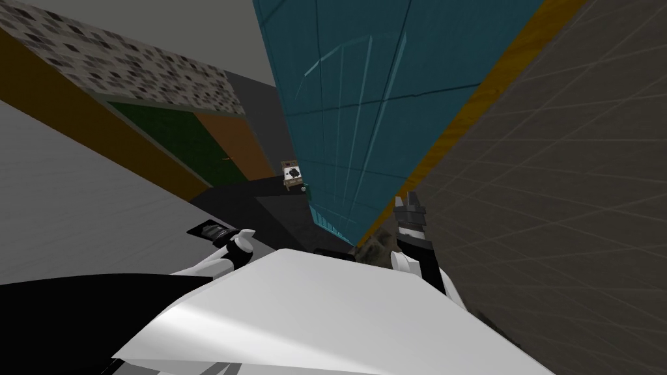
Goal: Push the door open
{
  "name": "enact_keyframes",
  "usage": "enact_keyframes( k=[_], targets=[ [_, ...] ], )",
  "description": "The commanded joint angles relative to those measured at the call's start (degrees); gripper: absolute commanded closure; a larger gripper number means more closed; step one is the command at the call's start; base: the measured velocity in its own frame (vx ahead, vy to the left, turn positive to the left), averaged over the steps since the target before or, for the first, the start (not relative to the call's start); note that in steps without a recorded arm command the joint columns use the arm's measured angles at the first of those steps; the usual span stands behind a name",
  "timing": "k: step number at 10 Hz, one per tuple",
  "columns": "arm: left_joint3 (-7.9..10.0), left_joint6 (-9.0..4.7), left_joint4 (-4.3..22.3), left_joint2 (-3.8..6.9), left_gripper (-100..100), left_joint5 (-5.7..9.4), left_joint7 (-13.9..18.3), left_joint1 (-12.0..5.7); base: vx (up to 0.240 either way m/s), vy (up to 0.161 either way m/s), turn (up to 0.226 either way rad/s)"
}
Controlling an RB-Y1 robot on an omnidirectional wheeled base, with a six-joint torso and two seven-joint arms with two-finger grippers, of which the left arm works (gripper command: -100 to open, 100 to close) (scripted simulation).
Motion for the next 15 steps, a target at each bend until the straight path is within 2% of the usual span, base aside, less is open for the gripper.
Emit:
enact_keyframes(
  k=[1,4,5,7,8,9,10,13,14,15],
  targets=[
    [2.01,-0.82,0.11,0.27,100,0.71,-1.9,-0.22,0.017,0.117,-0.086],
    [2.01,-0.82,0.11,0.27,100,0.71,-1.9,-0.22,0.007,0.045,-0.019],
    [3.8,-1.62,0.41,0.41,100,1.35,-3.47,-0.51,-0.004,0.048,-0.119],
    [5.61,-2.44,0.72,0.55,100,2.01,-5.07,-0.82,-0.004,0.103,-0.091],
    [7.37,-3.23,1.02,0.69,100,2.64,-6.63,-1.11,0.01,0.131,-0.128],
    [7.37,-3.23,1.82,0.69,100,2.64,-6.63,-1.11,-0.007,0.133,-0.064],
    [7.37,-3.23,1.02,0.69,100,2.64,-6.63,-1.11,-0.008,0.07,-0.008],
    [11.67,-5.16,1.76,1.02,100,4.19,-10.43,-1.83,-0.013,0.126,-0.116],
    [11.67,-5.16,1.76,1.02,100,4.19,-10.43,-1.83,0.001,0.103,-0.034],
    [11.63,-4.28,0.65,0.17,100,4.25,-10.65,-1.69,0.003,0.041,-0.008]
  ],
)
